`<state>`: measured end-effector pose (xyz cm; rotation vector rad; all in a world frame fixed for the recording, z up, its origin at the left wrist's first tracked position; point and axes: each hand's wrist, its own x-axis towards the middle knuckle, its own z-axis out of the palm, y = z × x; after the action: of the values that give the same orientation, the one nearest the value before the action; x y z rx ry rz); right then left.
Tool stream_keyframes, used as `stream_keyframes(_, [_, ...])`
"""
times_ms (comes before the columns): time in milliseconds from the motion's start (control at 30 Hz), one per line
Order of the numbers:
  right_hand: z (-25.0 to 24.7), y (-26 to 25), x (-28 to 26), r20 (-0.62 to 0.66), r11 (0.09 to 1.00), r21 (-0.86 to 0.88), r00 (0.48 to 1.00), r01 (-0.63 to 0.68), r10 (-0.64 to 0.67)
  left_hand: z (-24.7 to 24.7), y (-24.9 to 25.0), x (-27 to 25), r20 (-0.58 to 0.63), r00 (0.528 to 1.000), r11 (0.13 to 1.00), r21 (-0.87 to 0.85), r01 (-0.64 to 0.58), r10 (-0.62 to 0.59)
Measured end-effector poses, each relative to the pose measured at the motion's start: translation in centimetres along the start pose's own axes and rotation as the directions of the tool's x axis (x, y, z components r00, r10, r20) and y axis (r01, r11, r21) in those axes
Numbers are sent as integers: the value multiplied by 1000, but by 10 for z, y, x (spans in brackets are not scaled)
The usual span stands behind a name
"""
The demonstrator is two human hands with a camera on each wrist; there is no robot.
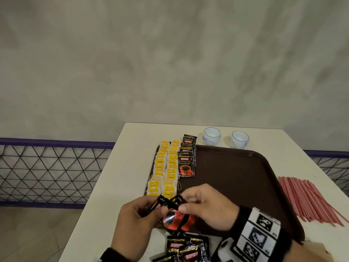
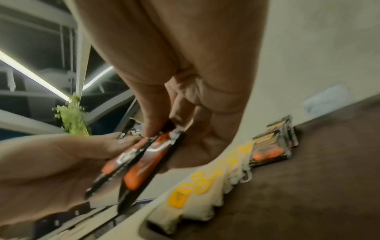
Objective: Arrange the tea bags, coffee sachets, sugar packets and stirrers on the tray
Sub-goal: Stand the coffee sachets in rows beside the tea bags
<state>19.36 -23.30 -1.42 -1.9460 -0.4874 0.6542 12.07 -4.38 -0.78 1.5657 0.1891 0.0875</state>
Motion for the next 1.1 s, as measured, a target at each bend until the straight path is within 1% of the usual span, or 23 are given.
stream_keyframes(67, [-11, 3, 0, -111, 998, 58, 994, 24, -17, -4, -1, -1, -37, 999, 1000, -1, 1, -1])
stream_keyframes(100, [-19, 5, 3, -196, 994, 108, 981, 19, 2, -7, -2, -1, -59, 998, 1000, -1, 5, -5])
stream_keyframes(133, [-28, 10, 9, -283, 984, 180, 958, 1, 51, -11, -3, -1, -78, 997, 1000, -12, 11, -12])
stream_keyframes(167, [-37, 13, 16, -364, 971, 236, 924, -29, 116, -15, -4, -1, -91, 996, 999, -28, 19, -21])
stream_keyframes(200, [-44, 16, 25, -424, 959, 275, 888, -64, 181, -18, -4, -1, -97, 995, 999, -43, 27, -31])
stream_keyframes(233, [-49, 16, 33, -457, 949, 298, 859, -99, 233, -20, -4, -1, -95, 995, 998, -54, 34, -39])
stream_keyframes(267, [-52, 17, 42, -476, 943, 306, 837, -130, 270, -20, -4, -2, -91, 995, 997, -63, 38, -44])
stream_keyframes(433, [-55, 16, 83, -519, 919, 282, 763, -274, 387, -22, -7, -2, -73, 996, 997, -66, 44, -49])
stream_keyframes(533, [-54, 20, 99, -586, 914, 136, 713, -382, 385, -26, -9, -1, -63, 997, 997, -72, 33, -38])
stream_keyframes(667, [-53, 19, 104, -619, 887, 56, 682, -457, 391, -28, -11, 1, -58, 998, 999, -49, 9, -12])
stream_keyframes(733, [-54, 19, 104, -619, 887, 31, 688, -460, 378, -28, -11, 3, -55, 998, 999, -39, 2, -4])
stream_keyframes(800, [-55, 17, 99, -610, 892, -9, 709, -453, 354, -26, -10, 3, -53, 999, 999, -35, 0, -1])
stream_keyframes(900, [-57, 5, 86, -629, 889, -124, 727, -441, 273, -23, -6, 1, -49, 999, 999, -36, -5, 4])
stream_keyframes(933, [-55, -2, 78, -610, 903, -145, 755, -405, 241, -22, -5, 1, -45, 999, 999, -38, -11, 9])
stream_keyframes(967, [-50, -11, 68, -550, 929, -143, 808, -342, 213, -21, -4, 0, -42, 999, 999, -40, -17, 15])
stream_keyframes(1000, [-43, -21, 56, -444, 959, -119, 877, -258, 181, -20, -2, 0, -40, 999, 999, -42, -22, 20])
stream_keyframes(1033, [-33, -30, 43, -301, 983, -70, 943, -169, 141, -19, -1, 1, -41, 999, 999, -40, -22, 20])
stream_keyframes(1067, [-22, -37, 29, -147, 995, -2, 985, -96, 94, -17, 0, 1, -39, 999, 999, -42, -23, 21])
stream_keyframes(1100, [-11, -41, 16, -19, 997, 65, 999, -47, 49, -16, 0, 1, -38, 999, 999, -48, -23, 21])
